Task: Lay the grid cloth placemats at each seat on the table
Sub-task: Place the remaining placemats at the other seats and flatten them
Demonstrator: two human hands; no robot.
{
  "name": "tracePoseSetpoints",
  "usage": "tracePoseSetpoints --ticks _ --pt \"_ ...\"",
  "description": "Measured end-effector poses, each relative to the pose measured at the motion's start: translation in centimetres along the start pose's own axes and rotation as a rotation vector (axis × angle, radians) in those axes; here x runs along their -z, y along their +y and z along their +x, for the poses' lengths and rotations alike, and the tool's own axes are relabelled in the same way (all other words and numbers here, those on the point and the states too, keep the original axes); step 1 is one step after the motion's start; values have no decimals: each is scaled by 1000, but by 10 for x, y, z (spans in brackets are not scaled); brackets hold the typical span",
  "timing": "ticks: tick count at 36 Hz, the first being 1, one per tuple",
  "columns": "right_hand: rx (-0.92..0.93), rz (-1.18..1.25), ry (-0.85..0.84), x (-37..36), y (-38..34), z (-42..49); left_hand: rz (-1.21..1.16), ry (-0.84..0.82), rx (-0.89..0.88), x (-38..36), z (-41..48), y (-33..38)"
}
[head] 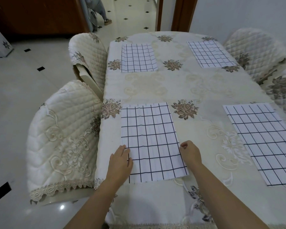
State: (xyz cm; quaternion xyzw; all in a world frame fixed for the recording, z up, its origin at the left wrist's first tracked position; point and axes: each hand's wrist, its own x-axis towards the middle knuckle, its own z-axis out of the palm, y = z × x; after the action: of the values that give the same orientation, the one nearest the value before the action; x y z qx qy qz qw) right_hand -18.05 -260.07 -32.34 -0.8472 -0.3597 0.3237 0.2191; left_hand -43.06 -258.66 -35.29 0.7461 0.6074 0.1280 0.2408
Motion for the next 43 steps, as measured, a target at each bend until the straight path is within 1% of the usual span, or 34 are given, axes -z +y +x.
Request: tracePoseSetpoints --ticks 9,15,17,21,23,25,26,28,30,32,35,37,40,43 --pt "-2 2 -26 1 -1 0 82 155 -111 -2 9 -3" --pt "-7 31 -33 2 1 -1 72 130 -91 0 9 -2" --pt "-7 35 -29 3 2 -2 46 84 -38 1 9 -3" --pt "-5 28 -3 2 3 -2 32 30 -11 3 10 -2" --pt "8 -4 14 1 2 -2 77 -82 1 6 9 -1" --pt "37 -59 39 0 1 -2 143 -243 22 9 8 1" --pt "65 -101 60 -1 1 -2 173 -303 24 11 7 3" --pt "162 -243 129 -3 0 -3 238 -363 -1 13 4 7" --pt "326 -371 207 -7 -2 -4 302 -386 -78 12 0 9" --pt "476 -445 228 -14 -3 -3 343 -403 -182 9 -3 8" --pt "619 -566 159 -28 -8 -10 387 -430 -299 2 -6 10" --pt "683 -641 100 -41 -12 -19 407 -443 -337 -3 -7 11" --pt "773 -710 37 -59 -13 -31 398 -454 -332 -8 -6 12" --pt "779 -733 -33 -71 -10 -37 400 -467 -313 -6 -5 15"
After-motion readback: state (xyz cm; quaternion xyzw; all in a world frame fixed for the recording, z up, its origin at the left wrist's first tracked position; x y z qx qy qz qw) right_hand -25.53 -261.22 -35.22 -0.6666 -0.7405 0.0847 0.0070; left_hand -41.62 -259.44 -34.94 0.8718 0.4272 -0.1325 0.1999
